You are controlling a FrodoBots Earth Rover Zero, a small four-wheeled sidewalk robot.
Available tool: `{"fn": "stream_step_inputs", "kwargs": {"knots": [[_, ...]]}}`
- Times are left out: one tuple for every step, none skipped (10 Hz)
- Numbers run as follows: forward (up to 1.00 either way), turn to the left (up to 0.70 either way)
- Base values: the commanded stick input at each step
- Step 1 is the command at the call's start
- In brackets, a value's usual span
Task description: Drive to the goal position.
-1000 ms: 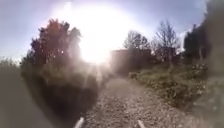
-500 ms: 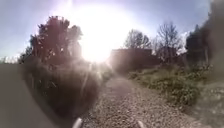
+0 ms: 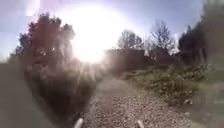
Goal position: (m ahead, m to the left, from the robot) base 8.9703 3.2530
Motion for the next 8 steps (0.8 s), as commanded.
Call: {"fn": "stream_step_inputs", "kwargs": {"knots": [[0.5,0.0],[0.5,0.0],[0.5,0.0],[0.5,0.0],[0.5,0.0],[0.5,0.0],[0.5,0.0],[0.5,0.0]]}}
